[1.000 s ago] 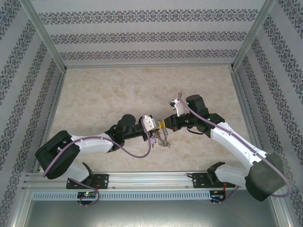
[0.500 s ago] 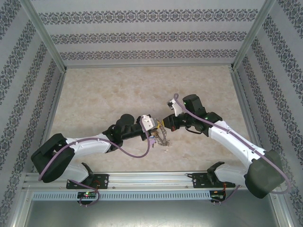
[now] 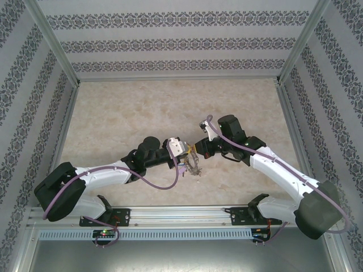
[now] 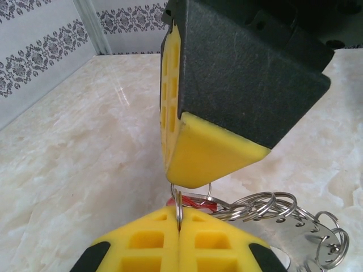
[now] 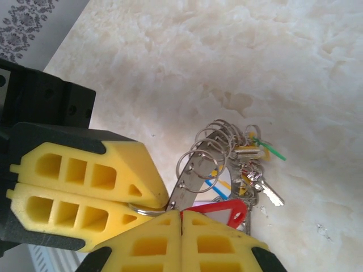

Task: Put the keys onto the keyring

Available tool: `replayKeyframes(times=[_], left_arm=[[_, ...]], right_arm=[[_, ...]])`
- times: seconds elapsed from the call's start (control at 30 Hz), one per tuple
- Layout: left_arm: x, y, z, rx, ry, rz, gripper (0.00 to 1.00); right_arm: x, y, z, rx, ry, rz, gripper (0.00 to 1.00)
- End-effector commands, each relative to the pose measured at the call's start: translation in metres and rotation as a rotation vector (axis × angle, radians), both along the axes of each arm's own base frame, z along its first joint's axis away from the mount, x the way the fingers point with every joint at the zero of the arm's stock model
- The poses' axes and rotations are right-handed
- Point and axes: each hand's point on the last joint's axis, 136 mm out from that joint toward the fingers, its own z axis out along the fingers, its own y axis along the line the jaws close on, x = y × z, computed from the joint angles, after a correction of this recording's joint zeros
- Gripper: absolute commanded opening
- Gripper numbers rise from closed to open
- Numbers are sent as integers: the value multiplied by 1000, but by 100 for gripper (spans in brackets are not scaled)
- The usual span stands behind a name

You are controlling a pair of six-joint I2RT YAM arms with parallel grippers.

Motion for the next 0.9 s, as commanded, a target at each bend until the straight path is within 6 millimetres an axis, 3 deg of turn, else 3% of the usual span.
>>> replayKeyframes(times=[0.0, 0.13, 0.3, 0.43, 0.87], left_arm=[[0, 4, 21, -38, -59, 15, 0], [0, 3, 16, -28, -48, 12, 0], [-3, -6, 6, 22, -6, -41, 0], [1, -10, 3, 37, 20, -43, 0], [2, -5, 6, 32, 6, -16, 1]], right_arm=[[9, -22, -16, -91, -31, -97, 0], [6, -19, -10, -51, -36, -81, 0], [-13, 5, 16, 71, -29, 59, 0], [-23, 19, 21, 71, -39, 135, 0], [-4, -1, 1, -57, -58, 8, 0]])
